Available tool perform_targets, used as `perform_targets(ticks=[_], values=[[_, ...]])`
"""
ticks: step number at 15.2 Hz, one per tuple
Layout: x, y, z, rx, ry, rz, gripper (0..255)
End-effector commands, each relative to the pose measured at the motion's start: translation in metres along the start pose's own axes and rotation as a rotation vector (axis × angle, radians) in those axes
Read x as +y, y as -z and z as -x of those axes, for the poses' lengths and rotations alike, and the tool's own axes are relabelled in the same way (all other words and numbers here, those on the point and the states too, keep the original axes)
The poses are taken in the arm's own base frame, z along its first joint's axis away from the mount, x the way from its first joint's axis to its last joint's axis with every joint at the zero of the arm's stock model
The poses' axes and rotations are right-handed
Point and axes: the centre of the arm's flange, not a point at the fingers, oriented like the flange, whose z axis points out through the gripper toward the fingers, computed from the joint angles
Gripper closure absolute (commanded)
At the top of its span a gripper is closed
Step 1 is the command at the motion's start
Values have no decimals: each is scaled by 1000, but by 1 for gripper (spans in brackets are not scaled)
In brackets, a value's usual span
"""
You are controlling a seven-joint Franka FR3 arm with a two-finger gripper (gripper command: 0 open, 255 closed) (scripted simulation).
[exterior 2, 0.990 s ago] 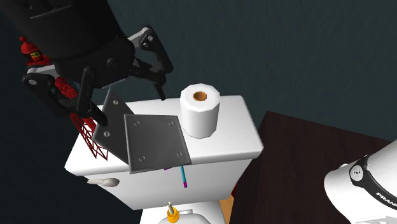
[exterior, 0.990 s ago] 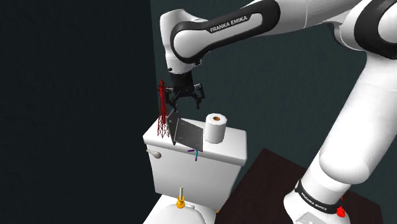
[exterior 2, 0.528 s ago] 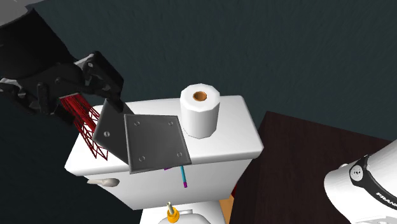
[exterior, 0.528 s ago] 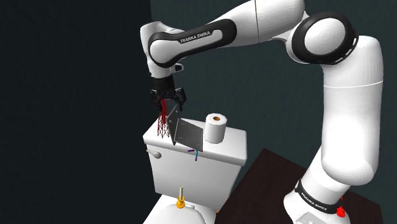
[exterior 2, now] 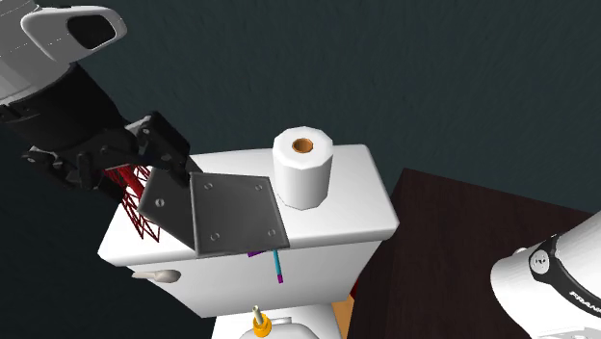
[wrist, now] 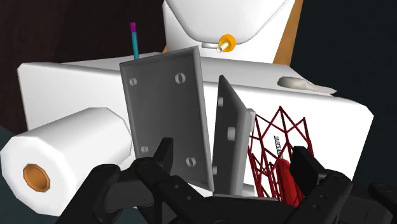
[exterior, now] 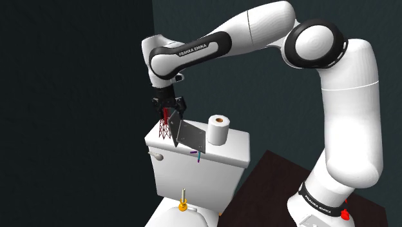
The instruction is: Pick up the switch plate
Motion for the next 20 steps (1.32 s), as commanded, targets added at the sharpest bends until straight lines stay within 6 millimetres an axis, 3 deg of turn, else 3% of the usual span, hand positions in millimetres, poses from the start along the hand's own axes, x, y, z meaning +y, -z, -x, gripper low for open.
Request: perform_targets(ticks=[1, 2, 3, 12, 20], values=[[-2, -6, 1, 0, 0, 0, 0], [-2, -6, 1, 0, 0, 0, 0], [-2, -6, 1, 0, 0, 0, 255], [-2, -6, 1, 0, 0, 0, 255], [6, 35, 0, 0, 0, 0, 255]])
